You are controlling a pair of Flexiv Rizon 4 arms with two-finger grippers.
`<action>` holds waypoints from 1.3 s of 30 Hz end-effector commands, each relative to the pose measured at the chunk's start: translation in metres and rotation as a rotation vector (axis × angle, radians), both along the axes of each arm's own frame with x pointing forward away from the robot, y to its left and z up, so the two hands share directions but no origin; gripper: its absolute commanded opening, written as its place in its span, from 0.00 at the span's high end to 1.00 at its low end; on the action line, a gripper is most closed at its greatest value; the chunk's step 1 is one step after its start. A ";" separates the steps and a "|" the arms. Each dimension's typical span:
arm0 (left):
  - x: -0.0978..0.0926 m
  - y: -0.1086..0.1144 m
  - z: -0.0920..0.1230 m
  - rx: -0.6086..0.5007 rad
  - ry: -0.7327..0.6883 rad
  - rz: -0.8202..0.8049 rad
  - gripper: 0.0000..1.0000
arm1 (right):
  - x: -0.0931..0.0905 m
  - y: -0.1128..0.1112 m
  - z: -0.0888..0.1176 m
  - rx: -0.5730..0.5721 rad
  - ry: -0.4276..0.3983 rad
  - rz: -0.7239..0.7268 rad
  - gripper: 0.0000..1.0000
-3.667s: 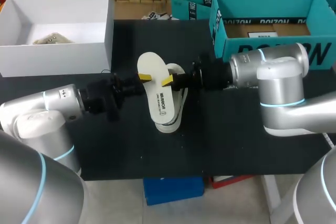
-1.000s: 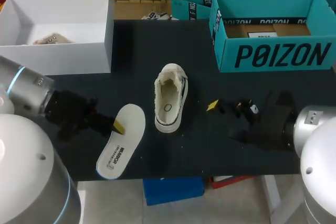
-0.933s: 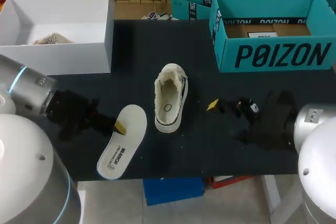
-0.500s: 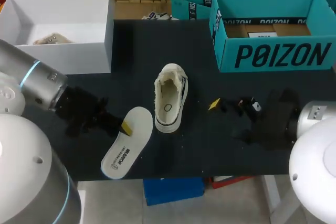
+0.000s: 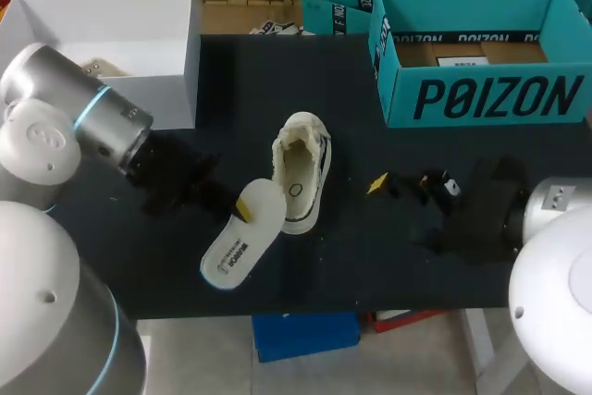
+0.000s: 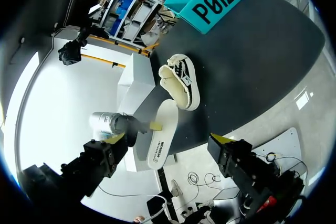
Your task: Take the shoe out of the shoebox, open the shoe tongue, remove and reinsert the insole, then place the shoe into the shoebox
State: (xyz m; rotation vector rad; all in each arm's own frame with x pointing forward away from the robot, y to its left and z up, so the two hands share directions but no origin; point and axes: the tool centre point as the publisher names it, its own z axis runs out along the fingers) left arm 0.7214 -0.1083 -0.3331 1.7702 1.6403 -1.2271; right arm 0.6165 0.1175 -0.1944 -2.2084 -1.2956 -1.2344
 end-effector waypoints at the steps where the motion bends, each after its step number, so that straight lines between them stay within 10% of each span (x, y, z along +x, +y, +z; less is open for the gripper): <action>1: 0.023 -0.017 -0.010 0.009 0.035 -0.055 1.00 | -0.004 -0.002 -0.007 0.028 -0.005 -0.003 0.00; 18: 0.070 -0.036 -0.026 0.036 0.039 -0.019 1.00 | -0.004 -0.002 -0.007 0.028 -0.005 -0.003 0.00; 39: 0.064 -0.056 -0.012 0.105 0.029 -0.030 1.00 | -0.004 -0.002 -0.007 0.028 -0.005 -0.003 0.00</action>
